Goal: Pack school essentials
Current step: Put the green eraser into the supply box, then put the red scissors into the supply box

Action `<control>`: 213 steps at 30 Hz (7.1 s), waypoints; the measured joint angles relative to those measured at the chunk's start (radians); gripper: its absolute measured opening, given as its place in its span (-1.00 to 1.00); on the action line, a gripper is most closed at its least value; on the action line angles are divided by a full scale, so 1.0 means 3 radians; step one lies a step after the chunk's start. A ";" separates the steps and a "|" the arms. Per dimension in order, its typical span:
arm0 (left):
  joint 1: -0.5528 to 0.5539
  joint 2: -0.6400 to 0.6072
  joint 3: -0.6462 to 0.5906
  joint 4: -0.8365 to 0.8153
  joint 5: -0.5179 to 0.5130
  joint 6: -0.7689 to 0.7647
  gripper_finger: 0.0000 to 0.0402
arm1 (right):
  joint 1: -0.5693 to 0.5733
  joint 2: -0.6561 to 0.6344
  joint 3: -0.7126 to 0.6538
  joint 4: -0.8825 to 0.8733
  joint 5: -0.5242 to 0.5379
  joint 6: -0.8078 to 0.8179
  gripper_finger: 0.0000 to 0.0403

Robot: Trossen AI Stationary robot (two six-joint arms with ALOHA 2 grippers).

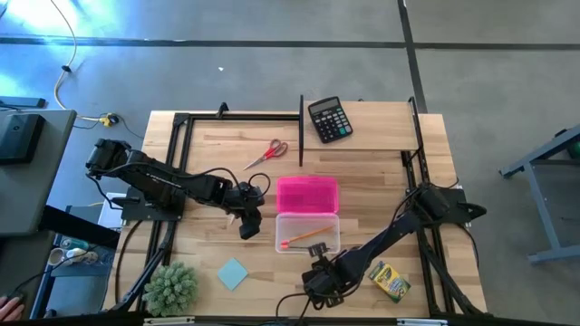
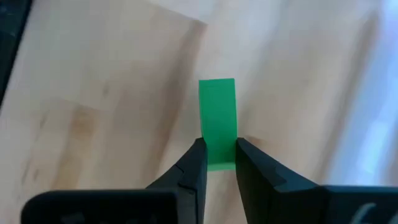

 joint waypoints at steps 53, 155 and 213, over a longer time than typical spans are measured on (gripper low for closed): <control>0.0003 -0.0001 0.0000 0.0000 -0.0039 0.0724 -0.50 | -0.1233 -0.0537 -0.0052 -0.0312 -0.0245 -0.0183 0.05; 0.2378 0.1471 0.1203 0.0207 -0.0002 0.1160 0.13 | -0.1373 -0.2004 -0.0050 -0.1072 0.0986 -0.0061 -0.04; 0.2368 0.1717 0.1228 0.0109 -0.0253 0.1276 -0.45 | -0.1373 -0.2004 -0.0050 -0.1085 0.0963 0.0025 -0.04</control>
